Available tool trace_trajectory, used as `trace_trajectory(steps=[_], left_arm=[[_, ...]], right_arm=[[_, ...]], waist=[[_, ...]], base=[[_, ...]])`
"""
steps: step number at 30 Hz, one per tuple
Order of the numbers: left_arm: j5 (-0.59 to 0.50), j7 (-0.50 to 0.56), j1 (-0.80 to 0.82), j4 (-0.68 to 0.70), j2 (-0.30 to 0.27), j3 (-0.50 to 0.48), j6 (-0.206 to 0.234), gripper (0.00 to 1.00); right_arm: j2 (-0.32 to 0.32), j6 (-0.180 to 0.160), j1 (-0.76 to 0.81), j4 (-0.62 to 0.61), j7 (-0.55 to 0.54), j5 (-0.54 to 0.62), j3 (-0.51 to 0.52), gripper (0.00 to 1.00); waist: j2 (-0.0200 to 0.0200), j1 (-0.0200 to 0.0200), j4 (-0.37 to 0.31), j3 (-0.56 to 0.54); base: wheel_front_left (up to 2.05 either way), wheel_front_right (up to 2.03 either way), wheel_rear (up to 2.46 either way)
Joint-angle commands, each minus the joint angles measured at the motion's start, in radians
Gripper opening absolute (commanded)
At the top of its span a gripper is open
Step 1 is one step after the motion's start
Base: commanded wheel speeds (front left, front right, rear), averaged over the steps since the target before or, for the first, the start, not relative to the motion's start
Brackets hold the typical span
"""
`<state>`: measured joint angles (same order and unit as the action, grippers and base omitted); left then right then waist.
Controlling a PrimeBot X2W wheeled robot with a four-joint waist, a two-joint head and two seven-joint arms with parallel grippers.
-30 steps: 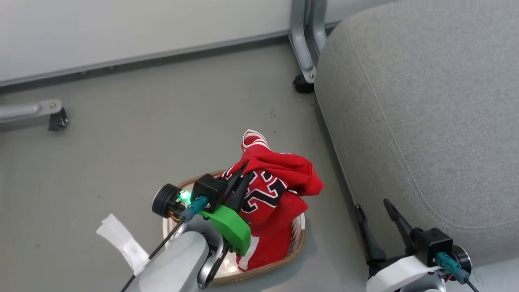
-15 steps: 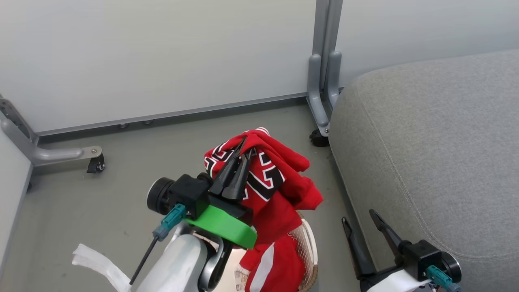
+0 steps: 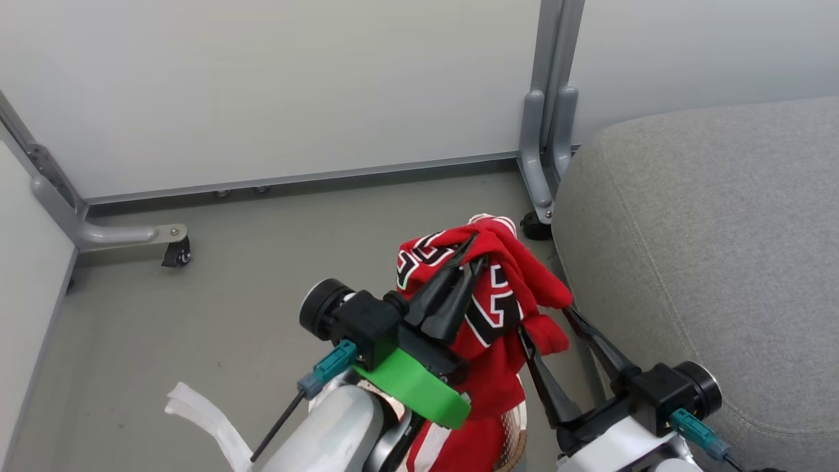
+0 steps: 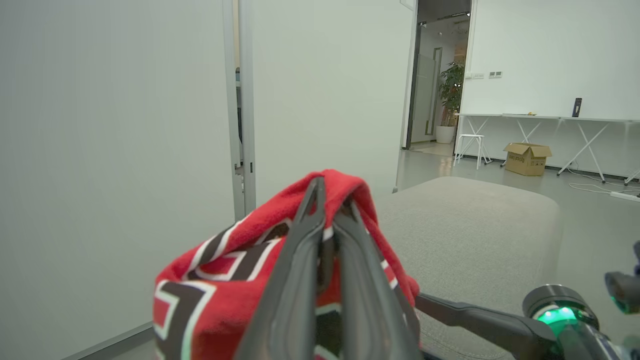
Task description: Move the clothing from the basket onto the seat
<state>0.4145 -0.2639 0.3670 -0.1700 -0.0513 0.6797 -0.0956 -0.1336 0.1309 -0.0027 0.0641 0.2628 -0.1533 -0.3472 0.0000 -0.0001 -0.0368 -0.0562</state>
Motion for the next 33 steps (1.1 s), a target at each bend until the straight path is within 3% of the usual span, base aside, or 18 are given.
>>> trace_trajectory(steps=[1,8,17,18,19,20,33], left_arm=[[0.01,-0.001,0.023,0.006,0.0,0.014,0.002,0.0],[0.054,-0.001,0.051,0.015,0.0,0.107,0.015,0.0],[0.088,-0.001,0.073,0.012,0.0,0.158,0.024,0.0],[0.092,-0.001,0.075,0.009,0.0,0.162,0.024,0.0],[0.096,-0.001,0.075,0.007,0.0,0.164,0.024,0.0],[0.096,-0.001,0.075,-0.001,0.0,0.167,0.026,0.0],[0.103,-0.001,0.051,-0.091,0.0,0.158,0.038,0.0]], right_arm=[[-0.002,0.0,-0.01,0.002,0.003,-0.011,-0.01,1.0],[-0.023,0.0,-0.033,0.017,0.003,-0.064,-0.091,1.0],[-0.052,0.0,-0.059,0.019,0.003,-0.136,-0.15,1.0],[-0.054,0.0,-0.061,0.025,0.003,-0.139,-0.152,0.89],[-0.055,0.0,-0.063,0.029,0.003,-0.14,-0.153,0.41],[-0.059,0.0,-0.061,0.04,0.003,-0.142,-0.156,0.0],[-0.051,0.0,-0.027,0.05,0.003,-0.157,-0.129,0.0]], waist=[[0.0,0.0001,0.008,0.002],[0.0,0.0001,0.023,0.004],[0.0,0.0001,0.032,0.003],[0.0,0.0001,0.032,0.003],[0.0,0.0001,0.033,0.002],[0.0,0.0001,0.033,0.002],[0.0,0.0001,0.023,-0.002]], base=[[0.0,0.0,0.0],[0.0,0.0,0.0],[0.0,0.0,0.0],[0.0,0.0,0.0],[0.0,0.0,0.0],[0.0,0.0,0.0],[0.0,0.0,0.0]])
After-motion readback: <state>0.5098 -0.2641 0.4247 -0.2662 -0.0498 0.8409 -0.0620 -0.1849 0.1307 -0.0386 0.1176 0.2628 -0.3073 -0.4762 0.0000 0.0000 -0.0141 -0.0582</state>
